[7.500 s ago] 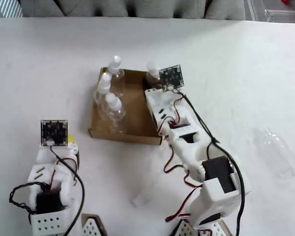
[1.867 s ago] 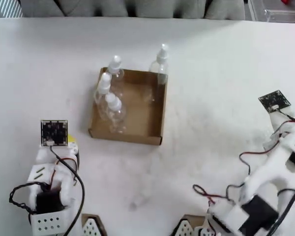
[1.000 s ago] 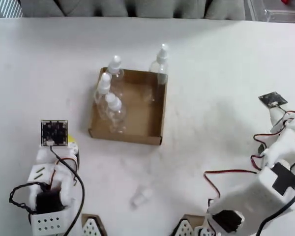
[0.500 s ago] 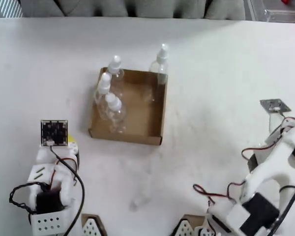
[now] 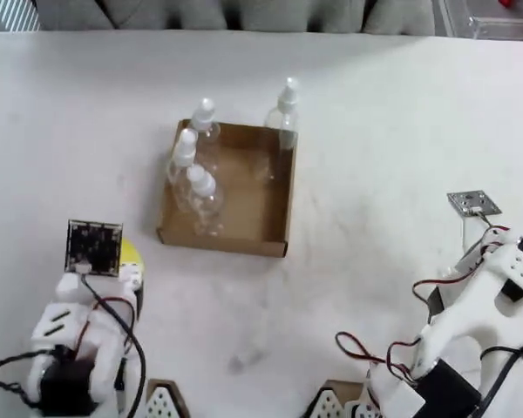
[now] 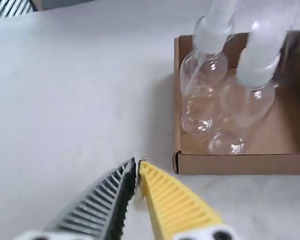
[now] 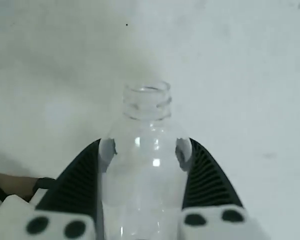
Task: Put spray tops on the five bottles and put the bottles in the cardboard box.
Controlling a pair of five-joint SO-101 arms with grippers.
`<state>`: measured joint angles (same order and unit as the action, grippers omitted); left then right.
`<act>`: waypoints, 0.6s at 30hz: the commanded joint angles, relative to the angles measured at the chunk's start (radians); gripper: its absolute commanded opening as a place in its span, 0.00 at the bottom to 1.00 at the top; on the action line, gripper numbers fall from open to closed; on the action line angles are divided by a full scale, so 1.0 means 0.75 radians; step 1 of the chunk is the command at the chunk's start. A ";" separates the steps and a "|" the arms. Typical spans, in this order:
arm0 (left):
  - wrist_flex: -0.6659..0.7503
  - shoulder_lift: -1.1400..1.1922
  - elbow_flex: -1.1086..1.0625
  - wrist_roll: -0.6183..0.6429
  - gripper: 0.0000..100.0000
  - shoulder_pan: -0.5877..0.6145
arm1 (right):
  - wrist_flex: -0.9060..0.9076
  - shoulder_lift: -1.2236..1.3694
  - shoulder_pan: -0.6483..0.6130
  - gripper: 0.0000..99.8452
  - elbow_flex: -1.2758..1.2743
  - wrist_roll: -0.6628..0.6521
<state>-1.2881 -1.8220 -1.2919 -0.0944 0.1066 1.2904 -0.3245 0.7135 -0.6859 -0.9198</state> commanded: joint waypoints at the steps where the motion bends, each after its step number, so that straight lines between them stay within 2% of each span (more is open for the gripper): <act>1: -0.074 0.275 0.282 -0.008 0.02 -0.109 | -0.052 -0.048 0.017 0.02 0.012 0.008; 4: -0.194 0.545 0.434 -0.008 0.02 -0.300 | -0.054 -0.046 0.026 0.02 0.012 0.008; 8: -0.307 0.825 0.511 -0.002 0.02 -0.697 | -0.058 -0.046 0.028 0.02 0.012 0.004; 13: -0.256 0.905 0.446 0.033 0.02 -1.165 | -0.058 -0.046 0.030 0.02 0.010 -0.047; 18: -0.108 0.795 0.291 0.068 0.02 -1.492 | -0.103 -0.046 0.030 0.02 0.012 -0.047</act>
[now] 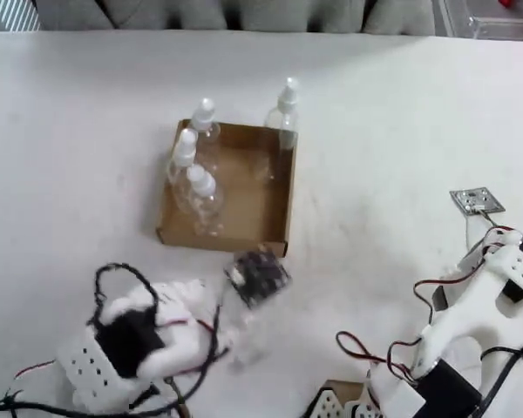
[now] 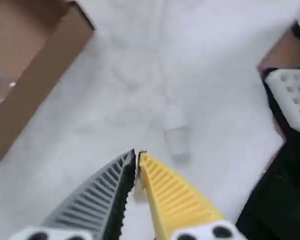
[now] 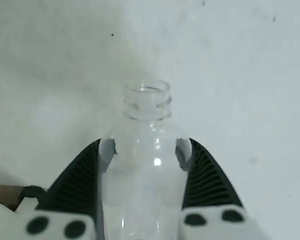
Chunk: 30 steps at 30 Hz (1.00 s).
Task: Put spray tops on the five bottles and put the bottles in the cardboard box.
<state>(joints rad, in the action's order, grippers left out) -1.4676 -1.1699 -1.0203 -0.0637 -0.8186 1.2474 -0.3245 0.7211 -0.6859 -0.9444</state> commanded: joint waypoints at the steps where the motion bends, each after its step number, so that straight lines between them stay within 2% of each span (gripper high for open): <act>1: 0.172 -0.101 -0.113 0.033 0.02 -0.314 | -0.062 -0.046 0.019 0.02 0.012 -0.014; 4: 0.303 -0.154 -0.248 0.035 0.04 -0.416 | -0.091 -0.044 0.038 0.02 0.006 -0.014; 6: 0.387 -0.159 -0.346 0.037 0.09 -0.416 | -0.114 -0.044 0.058 0.01 0.006 -0.014; 10: 0.460 -0.154 -0.493 0.037 0.28 -0.324 | -0.171 -0.044 0.085 0.01 0.006 -0.016; 12: 0.456 -0.154 -0.507 0.031 0.33 -0.238 | -0.179 -0.044 0.091 0.01 0.008 -0.016; 17: 0.468 -0.154 -0.534 0.002 0.34 -0.058 | -0.179 -0.044 0.093 0.01 0.008 -0.016; 23: 0.655 -0.154 -0.691 -0.041 0.30 -0.046 | -0.173 -0.044 0.091 0.01 0.006 -0.016; 30: 0.667 -0.152 -0.687 -0.041 0.27 -0.019 | -0.169 -0.044 0.097 0.01 0.004 -0.016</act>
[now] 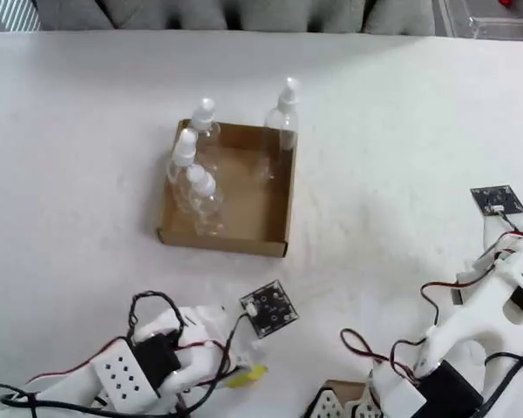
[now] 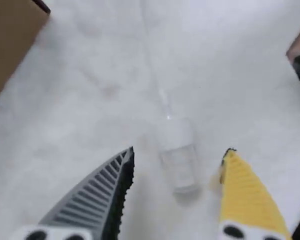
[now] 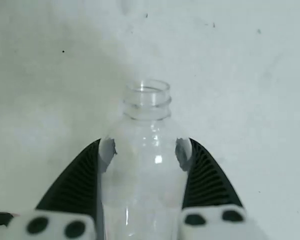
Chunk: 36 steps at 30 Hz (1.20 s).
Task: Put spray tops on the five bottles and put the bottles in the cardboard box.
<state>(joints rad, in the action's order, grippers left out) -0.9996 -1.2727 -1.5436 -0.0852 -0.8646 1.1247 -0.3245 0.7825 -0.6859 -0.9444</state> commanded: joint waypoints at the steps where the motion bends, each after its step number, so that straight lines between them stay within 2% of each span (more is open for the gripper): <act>1: 0.059 -0.015 0.010 -0.012 0.27 0.058 | -0.005 -0.044 0.015 0.01 0.004 -0.016; 14: 0.096 0.044 0.029 0.023 0.27 0.091 | 0.032 -0.044 0.005 0.01 0.004 -0.016; 26: 0.243 0.821 0.327 0.047 0.26 0.095 | 0.034 -0.044 0.005 0.01 0.002 -0.016; 28: 0.250 0.883 0.356 0.065 0.21 0.085 | 0.034 -0.044 0.009 0.01 0.002 -0.016; 32: 0.250 0.903 0.378 0.049 0.01 0.085 | 0.032 -0.044 0.011 0.01 0.002 -0.016; 36: 0.160 0.901 0.395 -0.049 0.05 0.085 | 0.032 -0.044 0.005 0.02 0.002 -0.016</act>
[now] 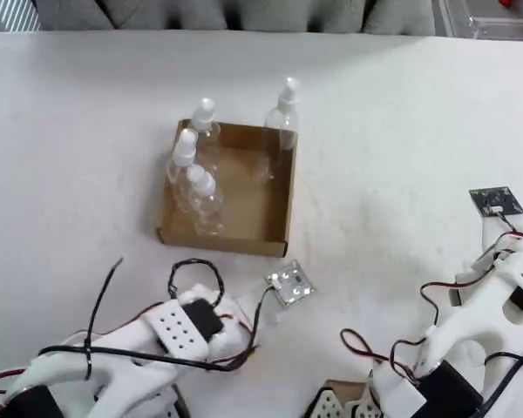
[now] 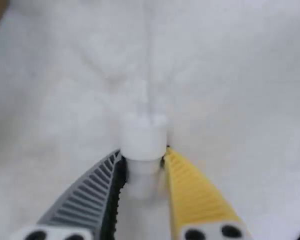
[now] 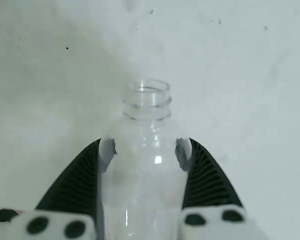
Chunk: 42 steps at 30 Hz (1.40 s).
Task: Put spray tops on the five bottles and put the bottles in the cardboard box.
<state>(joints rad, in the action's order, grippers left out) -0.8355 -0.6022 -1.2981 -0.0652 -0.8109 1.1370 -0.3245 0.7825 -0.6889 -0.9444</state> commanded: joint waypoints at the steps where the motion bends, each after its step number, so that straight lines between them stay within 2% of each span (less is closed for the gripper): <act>1: -0.110 0.007 0.096 -0.121 0.04 0.013 | 0.015 -0.044 0.005 0.02 0.006 -0.016; 7: -0.546 0.007 0.364 -0.691 0.02 0.024 | 0.015 -0.044 0.013 0.02 0.006 -0.016; 11: -0.714 0.007 0.505 -0.912 0.02 0.024 | 0.015 -0.044 0.017 0.02 0.006 -0.055; 14: -0.706 0.015 0.511 -0.992 0.03 0.042 | 0.015 -0.044 0.019 0.02 0.006 -0.061; 16: -0.671 0.017 0.505 -1.011 0.08 0.101 | 0.015 -0.044 0.024 0.02 0.006 -0.061; 22: -0.528 0.021 0.505 -1.021 0.29 0.459 | 0.015 -0.044 0.032 0.02 0.006 -0.061; 25: -0.466 0.021 0.505 -1.056 0.29 0.613 | 0.015 -0.044 0.032 0.02 0.006 -0.061; 28: -0.456 0.011 0.471 -1.133 0.29 0.695 | 0.015 -0.044 0.032 0.02 0.006 -0.061; 35: -0.522 -0.007 0.468 -1.105 0.29 0.744 | 0.015 -0.044 0.032 0.02 0.006 -0.061; 38: -0.546 -0.103 0.471 -0.921 0.29 0.731 | 0.015 -0.044 0.032 0.02 0.006 -0.061; 42: -0.550 -0.316 0.462 -0.507 0.22 0.711 | 0.015 -0.044 0.032 0.02 0.006 -0.061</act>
<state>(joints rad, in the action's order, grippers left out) -1.2252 -0.6820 -0.9743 -0.7250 -0.2662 1.1370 -0.3245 0.7933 -0.6889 -0.9812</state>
